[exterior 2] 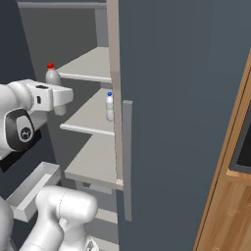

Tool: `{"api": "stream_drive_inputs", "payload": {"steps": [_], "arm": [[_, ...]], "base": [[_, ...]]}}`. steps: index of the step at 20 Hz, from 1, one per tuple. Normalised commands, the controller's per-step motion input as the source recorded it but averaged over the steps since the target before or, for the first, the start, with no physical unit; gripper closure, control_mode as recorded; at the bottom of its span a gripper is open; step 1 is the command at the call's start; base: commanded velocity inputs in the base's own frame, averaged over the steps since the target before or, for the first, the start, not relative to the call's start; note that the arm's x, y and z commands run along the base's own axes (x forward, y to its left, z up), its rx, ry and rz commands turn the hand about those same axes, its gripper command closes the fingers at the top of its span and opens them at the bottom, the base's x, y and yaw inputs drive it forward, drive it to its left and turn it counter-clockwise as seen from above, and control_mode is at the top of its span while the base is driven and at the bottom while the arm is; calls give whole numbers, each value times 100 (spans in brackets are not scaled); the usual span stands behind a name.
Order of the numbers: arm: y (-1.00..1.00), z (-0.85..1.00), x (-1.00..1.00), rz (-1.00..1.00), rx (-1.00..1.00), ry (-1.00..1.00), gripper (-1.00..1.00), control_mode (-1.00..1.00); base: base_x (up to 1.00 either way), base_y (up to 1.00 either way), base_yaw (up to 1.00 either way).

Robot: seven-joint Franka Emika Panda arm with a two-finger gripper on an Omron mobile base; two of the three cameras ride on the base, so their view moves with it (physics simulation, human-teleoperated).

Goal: Take the bottled waters from the counter and place them in the freezer to freeze. Close the freezer door after placing the bottles.

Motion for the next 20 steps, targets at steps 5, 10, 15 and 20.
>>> {"api": "stream_drive_inputs", "payload": {"steps": [5, 10, 15, 20], "arm": [[0, 15, 11, 9, -1, 0, 100, -100], [0, 30, 6, 1, -6, 0, 100, -100], [0, 18, 24, 0, -3, 0, 100, -100], [0, 1, 36, 0, 0, 0, 100, -100]], "base": [[0, 0, 0], [0, 0, 0], [0, 0, 0], [0, 0, 0]]}}
